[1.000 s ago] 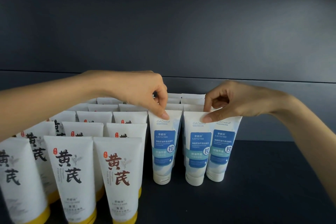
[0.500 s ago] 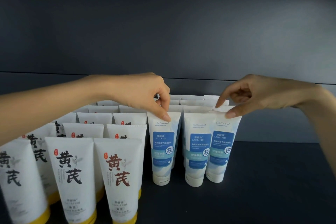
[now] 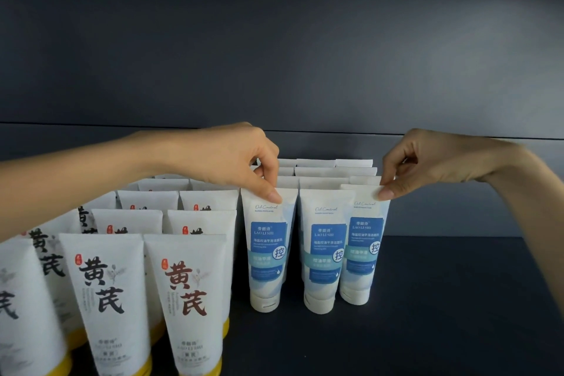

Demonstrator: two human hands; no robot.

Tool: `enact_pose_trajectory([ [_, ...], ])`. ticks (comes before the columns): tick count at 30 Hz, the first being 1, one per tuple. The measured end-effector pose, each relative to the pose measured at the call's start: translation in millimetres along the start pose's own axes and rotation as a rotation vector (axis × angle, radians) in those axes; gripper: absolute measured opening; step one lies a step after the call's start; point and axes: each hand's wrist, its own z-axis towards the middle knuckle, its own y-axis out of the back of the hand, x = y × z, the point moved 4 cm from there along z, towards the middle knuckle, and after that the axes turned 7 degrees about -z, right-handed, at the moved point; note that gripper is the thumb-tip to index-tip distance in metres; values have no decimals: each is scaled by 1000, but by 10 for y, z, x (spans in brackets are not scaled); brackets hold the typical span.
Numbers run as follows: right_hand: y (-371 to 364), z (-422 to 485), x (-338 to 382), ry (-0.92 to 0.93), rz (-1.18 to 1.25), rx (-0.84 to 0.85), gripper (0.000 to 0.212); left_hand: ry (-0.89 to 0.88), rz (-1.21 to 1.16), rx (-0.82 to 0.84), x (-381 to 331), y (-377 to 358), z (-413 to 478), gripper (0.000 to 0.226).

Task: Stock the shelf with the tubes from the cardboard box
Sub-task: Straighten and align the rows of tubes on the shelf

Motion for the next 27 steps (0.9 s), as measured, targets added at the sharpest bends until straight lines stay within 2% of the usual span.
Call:
enact_pose_trajectory([
  [6,3,-28,-100,6,50,-31,21,14,-16,-16,40,-8,-32,16],
  [11,36,-28,-218,20,1,-46,46,7,-23,-24,34,-19,-14,18],
  [18,88,-49,-282,9,4,-42,57,2,-30,-30,14,-32,-9,18],
  [24,76,-73,-248,-37,24,14,39,6,-8,-21,9,-28,14,18],
  [27,68,-87,-229,-35,10,27,41,6,-2,-17,11,-29,20,19],
])
